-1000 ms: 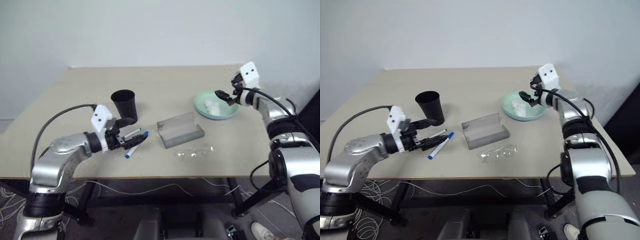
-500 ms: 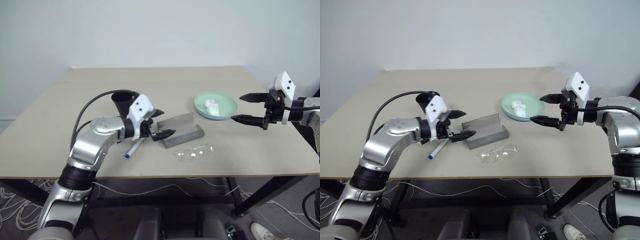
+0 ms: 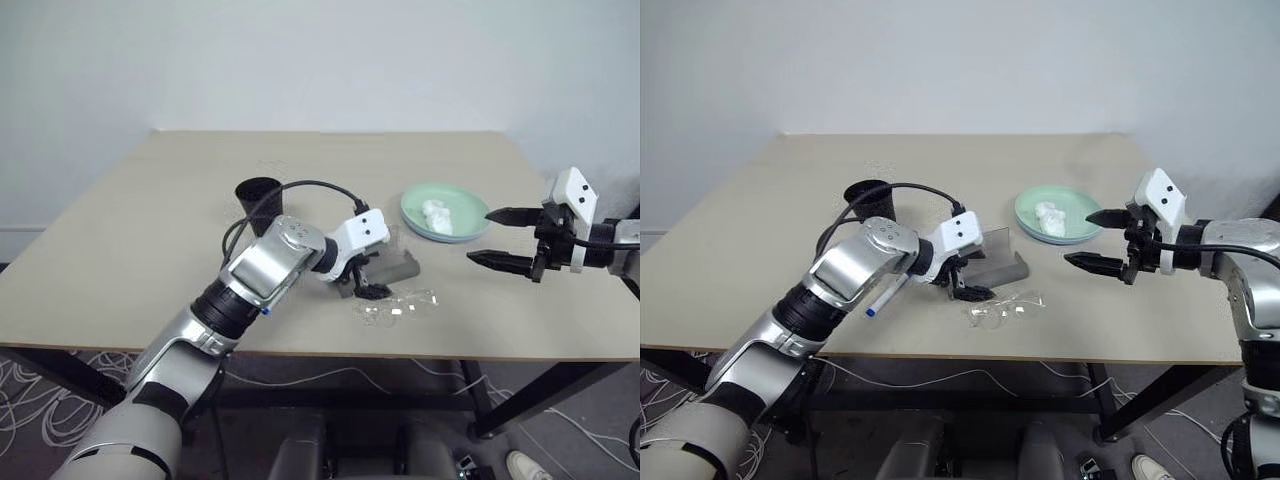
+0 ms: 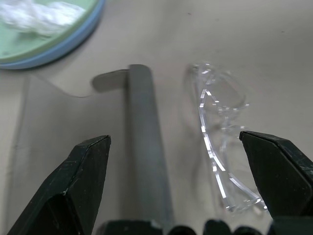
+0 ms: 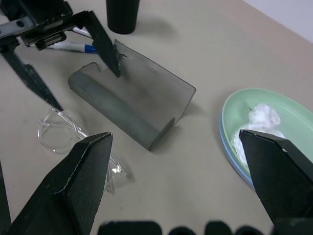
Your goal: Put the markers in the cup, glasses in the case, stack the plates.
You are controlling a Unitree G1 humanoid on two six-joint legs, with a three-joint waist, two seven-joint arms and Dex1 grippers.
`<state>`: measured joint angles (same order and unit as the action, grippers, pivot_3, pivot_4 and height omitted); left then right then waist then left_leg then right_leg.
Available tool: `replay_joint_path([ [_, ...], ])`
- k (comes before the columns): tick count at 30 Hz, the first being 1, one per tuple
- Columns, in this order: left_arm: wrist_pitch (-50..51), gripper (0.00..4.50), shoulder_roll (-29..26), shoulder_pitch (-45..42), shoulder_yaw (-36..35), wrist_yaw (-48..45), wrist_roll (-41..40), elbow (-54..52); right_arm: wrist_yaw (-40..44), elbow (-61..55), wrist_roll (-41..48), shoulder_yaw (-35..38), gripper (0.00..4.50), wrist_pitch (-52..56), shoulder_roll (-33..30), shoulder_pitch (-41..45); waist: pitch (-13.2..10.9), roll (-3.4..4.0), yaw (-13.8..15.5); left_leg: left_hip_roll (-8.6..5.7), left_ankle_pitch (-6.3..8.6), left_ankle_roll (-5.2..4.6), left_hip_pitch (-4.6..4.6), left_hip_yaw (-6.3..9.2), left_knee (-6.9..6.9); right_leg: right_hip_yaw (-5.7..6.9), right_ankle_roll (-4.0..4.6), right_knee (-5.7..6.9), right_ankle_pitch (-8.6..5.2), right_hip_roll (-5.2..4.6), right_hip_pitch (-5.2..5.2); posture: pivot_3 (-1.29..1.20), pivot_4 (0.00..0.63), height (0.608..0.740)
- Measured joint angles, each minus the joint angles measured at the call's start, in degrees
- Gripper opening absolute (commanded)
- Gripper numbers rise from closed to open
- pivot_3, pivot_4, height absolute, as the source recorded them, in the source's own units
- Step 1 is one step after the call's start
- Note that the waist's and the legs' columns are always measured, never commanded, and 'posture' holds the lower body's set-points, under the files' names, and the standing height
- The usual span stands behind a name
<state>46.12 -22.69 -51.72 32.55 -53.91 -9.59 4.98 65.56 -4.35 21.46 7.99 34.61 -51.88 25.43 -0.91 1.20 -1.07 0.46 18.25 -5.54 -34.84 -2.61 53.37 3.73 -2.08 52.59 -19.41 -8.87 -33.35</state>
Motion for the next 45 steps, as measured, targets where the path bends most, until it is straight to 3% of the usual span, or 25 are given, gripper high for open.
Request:
replay_joint_path([
  [10,-1.6,4.50,6.3,-3.2,0.9,-2.1,2.3,5.0,-3.8,-4.5,1.8,2.6,4.49,2.2,-0.7,-4.8,0.0,0.00,0.0,0.02,0.03,-0.03,-0.03,0.02,0.01,0.05,0.01,0.01,0.00,-0.07,-0.02,0.00,0.000,0.629],
  [23,-5.4,4.50,7.3,-3.2,4.5,-4.1,7.5,8.7,-6.1,-5.9,3.2,3.0,4.49,2.7,-0.8,-6.1,0.0,0.00,0.0,0.02,0.03,-0.04,-0.07,0.04,0.05,0.08,0.01,0.00,0.00,-0.09,-0.02,0.00,0.000,0.629],
  [26,-6.4,3.95,7.5,-3.1,4.5,-4.3,8.5,9.5,-6.6,-6.2,3.3,3.0,4.50,2.7,-0.8,-6.1,0.0,0.00,0.0,0.02,0.03,-0.04,-0.07,0.05,0.05,0.09,0.01,0.00,0.00,-0.09,-0.01,0.00,0.000,0.629],
  [41,-8.9,3.95,9.1,-3.0,4.8,-6.8,11.3,11.9,-7.4,-6.4,3.3,3.0,4.50,2.8,-0.8,-6.4,0.0,-0.01,0.0,0.02,0.03,-0.05,-0.08,0.06,0.07,0.12,0.01,0.00,0.00,-0.08,0.00,0.00,0.000,0.629],
  [45,-9.2,3.08,9.1,-3.0,5.0,-7.6,11.6,12.1,-7.8,-6.4,3.3,3.0,4.50,2.7,-0.8,-6.4,0.0,-0.01,0.0,0.02,0.03,-0.05,-0.08,0.05,0.08,0.11,0.01,0.00,0.00,-0.09,0.00,0.00,0.000,0.629],
])
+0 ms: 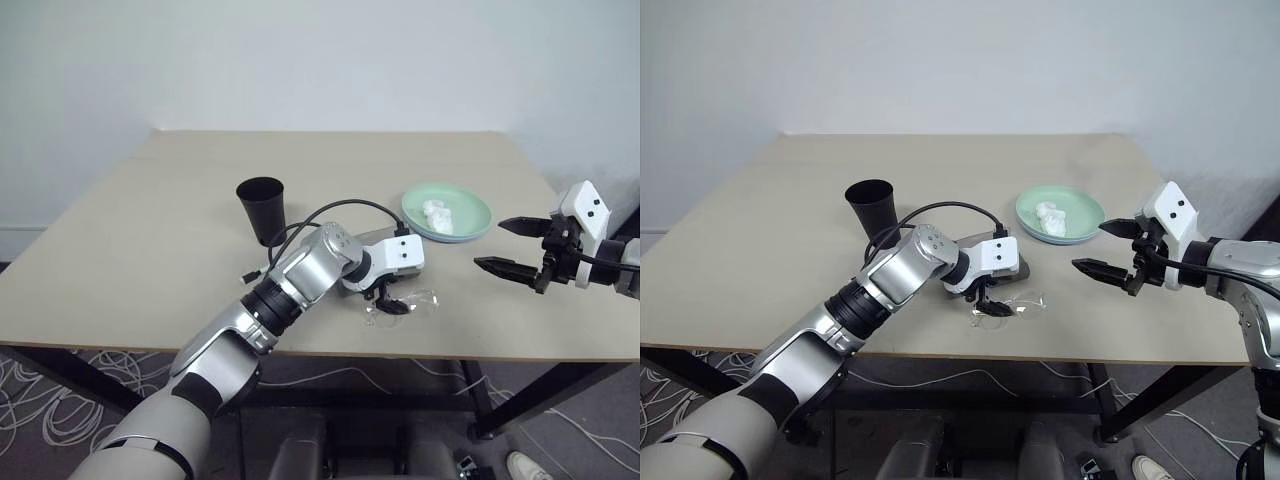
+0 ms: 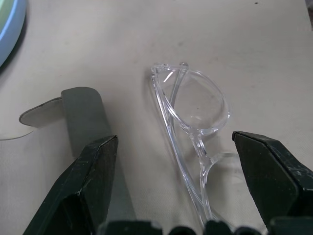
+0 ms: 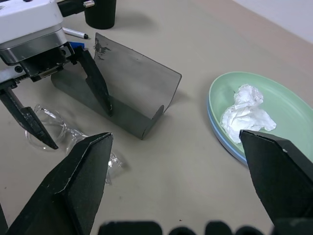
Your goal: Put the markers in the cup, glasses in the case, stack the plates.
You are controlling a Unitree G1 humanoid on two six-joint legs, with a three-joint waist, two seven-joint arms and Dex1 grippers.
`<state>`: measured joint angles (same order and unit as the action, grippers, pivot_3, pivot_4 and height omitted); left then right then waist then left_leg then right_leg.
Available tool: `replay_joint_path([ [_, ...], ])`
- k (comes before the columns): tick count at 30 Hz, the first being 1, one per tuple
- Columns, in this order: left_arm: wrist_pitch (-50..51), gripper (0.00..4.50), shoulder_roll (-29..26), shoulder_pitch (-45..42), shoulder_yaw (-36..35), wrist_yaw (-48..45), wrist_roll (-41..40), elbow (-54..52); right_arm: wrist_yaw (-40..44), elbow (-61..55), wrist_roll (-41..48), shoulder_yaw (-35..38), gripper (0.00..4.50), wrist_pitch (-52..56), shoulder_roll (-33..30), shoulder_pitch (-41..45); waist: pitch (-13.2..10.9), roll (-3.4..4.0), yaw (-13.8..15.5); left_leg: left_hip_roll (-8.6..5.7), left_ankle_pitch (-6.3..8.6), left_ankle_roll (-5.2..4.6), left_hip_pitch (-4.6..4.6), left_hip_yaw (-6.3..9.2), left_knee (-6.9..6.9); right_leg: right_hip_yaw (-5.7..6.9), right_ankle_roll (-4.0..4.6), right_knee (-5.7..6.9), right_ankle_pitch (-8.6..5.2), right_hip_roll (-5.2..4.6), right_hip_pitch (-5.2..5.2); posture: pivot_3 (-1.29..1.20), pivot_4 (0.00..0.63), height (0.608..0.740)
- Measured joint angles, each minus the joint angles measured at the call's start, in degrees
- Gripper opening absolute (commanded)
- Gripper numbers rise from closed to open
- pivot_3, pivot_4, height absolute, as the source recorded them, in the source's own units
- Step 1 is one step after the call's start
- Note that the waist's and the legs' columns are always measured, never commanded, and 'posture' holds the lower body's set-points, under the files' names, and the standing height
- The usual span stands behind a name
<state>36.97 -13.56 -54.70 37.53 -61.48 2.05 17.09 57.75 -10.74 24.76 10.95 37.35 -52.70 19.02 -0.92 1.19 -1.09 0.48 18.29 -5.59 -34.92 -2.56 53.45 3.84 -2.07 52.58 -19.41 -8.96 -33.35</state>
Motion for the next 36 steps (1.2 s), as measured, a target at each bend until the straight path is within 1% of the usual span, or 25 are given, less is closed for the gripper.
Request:
replay_joint_path([
  [2,0.0,2.46,0.0,0.1,0.2,-0.4,0.3,0.1,-0.1,0.0,0.0,0.0,4.50,0.0,0.0,0.0,0.0,0.00,0.0,0.00,0.00,0.00,0.00,0.01,0.01,0.00,0.00,0.00,0.00,0.00,0.01,0.00,0.000,0.629],
  [3,0.0,2.03,0.1,0.1,0.3,-0.6,0.4,0.1,-0.1,0.0,0.0,0.0,4.50,0.0,0.0,0.0,0.0,0.00,0.0,0.00,0.00,0.00,0.00,0.01,0.01,0.01,0.00,0.00,0.00,0.00,0.00,0.00,0.000,0.629],
  [6,0.0,1.02,0.2,0.1,0.3,-1.0,0.5,0.1,-0.1,0.0,0.0,0.0,4.50,0.0,0.0,0.0,0.0,0.00,0.0,0.00,0.00,0.00,0.00,0.01,0.01,0.01,0.00,0.01,0.00,0.01,0.00,0.00,0.000,0.629],
  [7,0.0,0.58,0.3,0.1,0.3,-1.1,0.5,0.1,-0.1,0.0,0.0,0.0,4.50,0.0,0.0,0.0,0.0,0.00,0.0,0.00,0.00,0.00,0.00,0.02,0.02,0.01,0.00,0.01,0.00,0.01,0.01,0.00,0.000,0.629],
  [8,0.0,0.33,0.2,0.1,0.3,-1.2,0.6,0.1,-0.1,0.0,0.0,0.0,4.50,0.0,0.0,0.0,0.0,0.00,0.0,0.00,0.00,0.00,0.00,0.02,0.02,0.02,0.00,0.01,0.00,0.01,0.01,0.00,0.000,0.629],
  [33,0.0,0.33,-0.8,-0.5,-0.6,-4.2,1.5,0.0,0.1,0.6,-0.1,-0.7,4.50,-1.2,0.0,0.7,0.0,0.01,0.0,0.00,0.01,-0.02,0.00,0.03,0.04,0.03,0.00,0.01,0.00,0.01,0.02,0.00,0.000,0.629],
  [34,0.0,0.16,-0.8,-0.5,-0.6,-4.3,1.5,0.0,0.1,0.6,-0.1,-0.7,4.50,-1.2,0.0,0.7,0.0,0.01,0.0,0.00,0.01,-0.02,0.00,0.02,0.04,0.03,0.00,0.01,0.00,0.01,0.02,0.00,0.000,0.629],
  [36,0.0,0.16,-0.8,-0.5,-0.6,-4.5,1.5,0.0,0.1,0.6,-0.1,-0.7,4.50,-1.2,0.0,0.7,0.0,0.01,0.0,0.00,0.01,-0.02,0.00,0.01,0.05,0.02,0.00,0.00,0.00,0.01,0.02,0.00,0.000,0.629],
])
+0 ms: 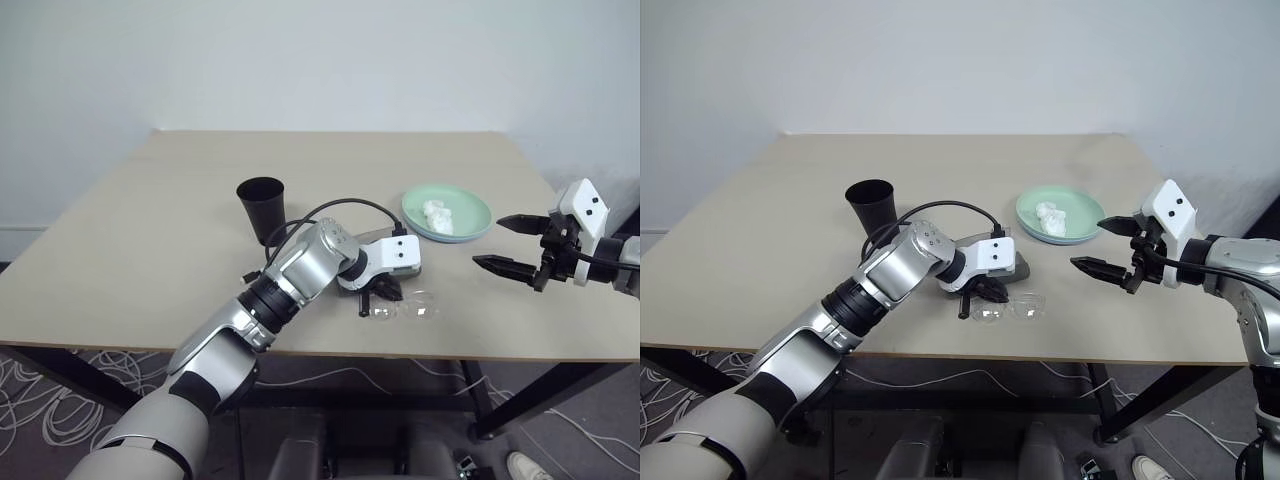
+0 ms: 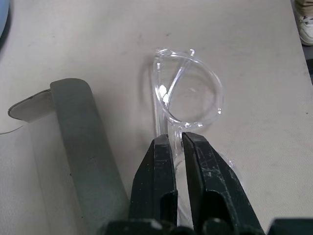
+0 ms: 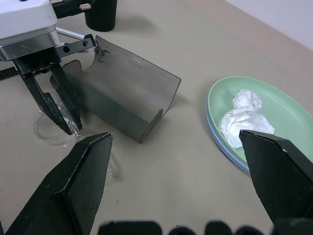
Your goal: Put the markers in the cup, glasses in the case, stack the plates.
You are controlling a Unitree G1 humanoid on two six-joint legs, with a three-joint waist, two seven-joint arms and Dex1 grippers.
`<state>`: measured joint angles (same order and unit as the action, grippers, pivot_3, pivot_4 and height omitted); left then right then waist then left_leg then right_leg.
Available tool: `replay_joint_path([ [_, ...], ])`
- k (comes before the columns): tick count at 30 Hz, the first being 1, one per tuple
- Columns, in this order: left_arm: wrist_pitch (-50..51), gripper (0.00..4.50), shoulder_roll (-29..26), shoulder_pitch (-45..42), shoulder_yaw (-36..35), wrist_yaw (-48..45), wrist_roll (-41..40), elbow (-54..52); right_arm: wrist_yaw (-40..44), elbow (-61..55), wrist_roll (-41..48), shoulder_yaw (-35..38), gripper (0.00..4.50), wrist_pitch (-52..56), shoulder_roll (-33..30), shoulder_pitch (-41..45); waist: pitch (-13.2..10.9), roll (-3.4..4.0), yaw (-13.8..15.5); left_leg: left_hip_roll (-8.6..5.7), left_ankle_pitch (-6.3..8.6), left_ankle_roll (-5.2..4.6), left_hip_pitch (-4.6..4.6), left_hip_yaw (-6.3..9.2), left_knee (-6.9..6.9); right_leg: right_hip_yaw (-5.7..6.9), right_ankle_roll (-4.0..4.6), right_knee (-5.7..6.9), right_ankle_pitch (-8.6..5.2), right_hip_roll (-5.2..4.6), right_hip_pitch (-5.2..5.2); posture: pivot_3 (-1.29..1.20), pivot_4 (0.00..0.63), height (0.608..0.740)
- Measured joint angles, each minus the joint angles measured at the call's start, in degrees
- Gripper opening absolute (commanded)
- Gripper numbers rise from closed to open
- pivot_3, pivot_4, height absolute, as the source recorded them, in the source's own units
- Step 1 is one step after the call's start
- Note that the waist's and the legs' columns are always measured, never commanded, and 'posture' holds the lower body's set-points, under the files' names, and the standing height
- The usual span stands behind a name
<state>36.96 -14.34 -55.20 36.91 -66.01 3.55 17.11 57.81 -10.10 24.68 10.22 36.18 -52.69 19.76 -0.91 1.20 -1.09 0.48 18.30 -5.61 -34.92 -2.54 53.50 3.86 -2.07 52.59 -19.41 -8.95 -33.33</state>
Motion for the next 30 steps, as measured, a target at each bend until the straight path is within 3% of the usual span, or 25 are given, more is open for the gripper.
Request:
replay_joint_path([
  [30,-1.6,0.16,-0.3,-0.2,-3.2,-0.7,-0.4,0.7,-0.1,-0.2,0.0,-0.5,4.50,-0.2,0.0,0.0,0.0,0.00,0.0,0.00,0.00,-0.01,0.00,0.01,0.02,0.01,0.00,0.01,0.00,0.00,0.01,0.00,0.000,0.629],
])
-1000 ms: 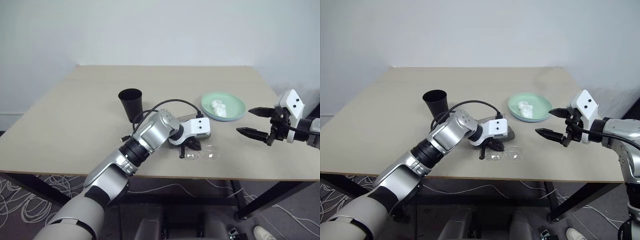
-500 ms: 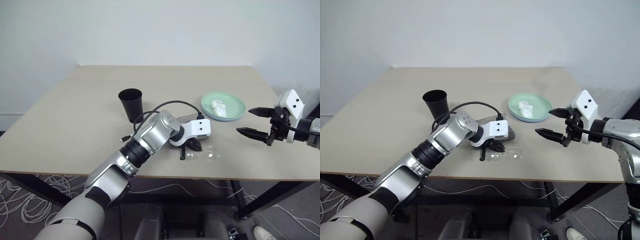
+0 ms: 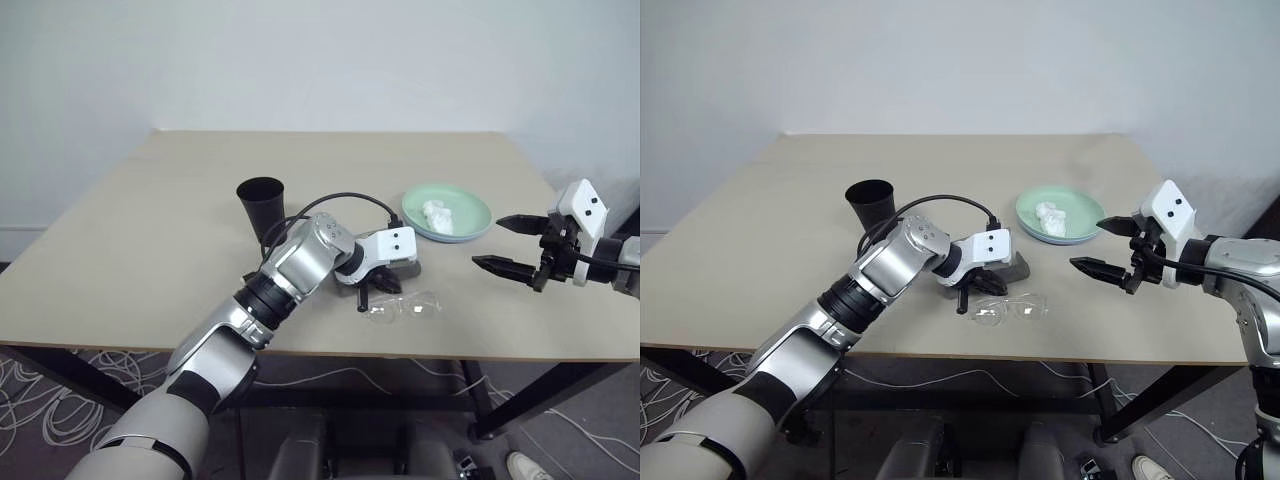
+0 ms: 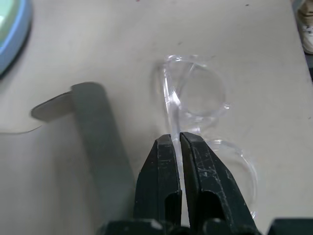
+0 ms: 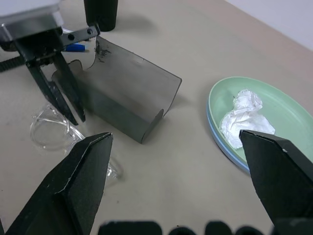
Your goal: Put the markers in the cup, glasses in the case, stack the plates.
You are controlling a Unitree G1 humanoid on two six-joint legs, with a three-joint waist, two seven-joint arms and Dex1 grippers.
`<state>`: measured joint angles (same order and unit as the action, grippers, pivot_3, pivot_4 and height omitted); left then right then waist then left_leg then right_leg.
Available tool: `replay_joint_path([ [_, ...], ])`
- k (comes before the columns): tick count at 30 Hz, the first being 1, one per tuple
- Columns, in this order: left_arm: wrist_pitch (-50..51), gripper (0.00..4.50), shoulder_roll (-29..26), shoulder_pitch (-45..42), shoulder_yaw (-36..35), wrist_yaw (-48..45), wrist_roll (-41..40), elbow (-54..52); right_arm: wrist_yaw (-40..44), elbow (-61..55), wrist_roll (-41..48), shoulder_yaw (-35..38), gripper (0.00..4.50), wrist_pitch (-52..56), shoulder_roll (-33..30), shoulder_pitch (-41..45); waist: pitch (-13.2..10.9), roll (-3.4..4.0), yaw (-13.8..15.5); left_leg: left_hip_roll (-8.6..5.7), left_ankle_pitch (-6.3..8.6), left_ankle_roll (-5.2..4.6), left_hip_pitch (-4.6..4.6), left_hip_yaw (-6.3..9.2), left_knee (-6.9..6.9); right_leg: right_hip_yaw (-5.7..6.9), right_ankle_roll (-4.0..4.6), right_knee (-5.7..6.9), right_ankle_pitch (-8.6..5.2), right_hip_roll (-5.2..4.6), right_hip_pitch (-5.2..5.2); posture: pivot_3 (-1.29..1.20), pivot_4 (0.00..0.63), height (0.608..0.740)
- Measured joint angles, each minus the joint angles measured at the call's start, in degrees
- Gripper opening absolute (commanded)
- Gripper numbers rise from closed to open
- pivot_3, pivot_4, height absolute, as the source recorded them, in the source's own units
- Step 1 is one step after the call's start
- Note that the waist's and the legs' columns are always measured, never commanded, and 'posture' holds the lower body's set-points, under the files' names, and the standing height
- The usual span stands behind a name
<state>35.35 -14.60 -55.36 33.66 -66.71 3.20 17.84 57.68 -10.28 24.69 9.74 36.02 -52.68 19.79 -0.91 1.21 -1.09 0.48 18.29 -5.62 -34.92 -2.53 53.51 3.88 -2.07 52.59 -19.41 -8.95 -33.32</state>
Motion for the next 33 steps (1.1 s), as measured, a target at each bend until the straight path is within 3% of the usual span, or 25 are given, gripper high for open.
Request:
replay_joint_path([
  [13,-0.5,0.16,0.0,-0.3,-1.5,0.2,0.0,0.9,0.0,0.7,0.0,-1.6,4.50,-0.6,0.1,1.5,0.0,0.00,0.0,0.00,0.00,-0.01,0.00,-0.01,0.00,0.00,0.00,0.01,0.00,0.01,-0.01,0.00,0.000,0.629],
  [16,0.1,0.70,0.1,-0.4,-1.6,-0.3,-0.7,0.8,0.0,0.7,0.0,-1.7,4.50,-0.8,0.1,2.0,0.0,0.00,0.0,0.00,0.00,-0.01,-0.01,0.00,0.00,0.00,0.00,0.00,0.00,0.01,-0.01,0.00,0.000,0.629],
  [21,1.3,2.38,0.9,-0.4,-1.6,-0.3,-1.2,0.8,0.0,0.7,0.0,-1.7,4.50,-0.9,0.1,1.9,0.0,0.00,0.0,0.00,0.00,-0.01,-0.01,-0.01,0.02,0.00,0.00,0.00,0.00,0.00,0.00,0.00,0.000,0.629],
  [33,0.6,2.38,2.3,0.3,1.5,1.0,0.5,0.7,-0.4,0.6,0.1,-1.6,4.50,-0.7,0.1,0.9,0.0,0.01,0.0,0.00,0.00,-0.01,-0.01,-0.01,0.01,-0.01,0.00,0.01,0.00,0.01,0.00,0.00,0.000,0.629],
])
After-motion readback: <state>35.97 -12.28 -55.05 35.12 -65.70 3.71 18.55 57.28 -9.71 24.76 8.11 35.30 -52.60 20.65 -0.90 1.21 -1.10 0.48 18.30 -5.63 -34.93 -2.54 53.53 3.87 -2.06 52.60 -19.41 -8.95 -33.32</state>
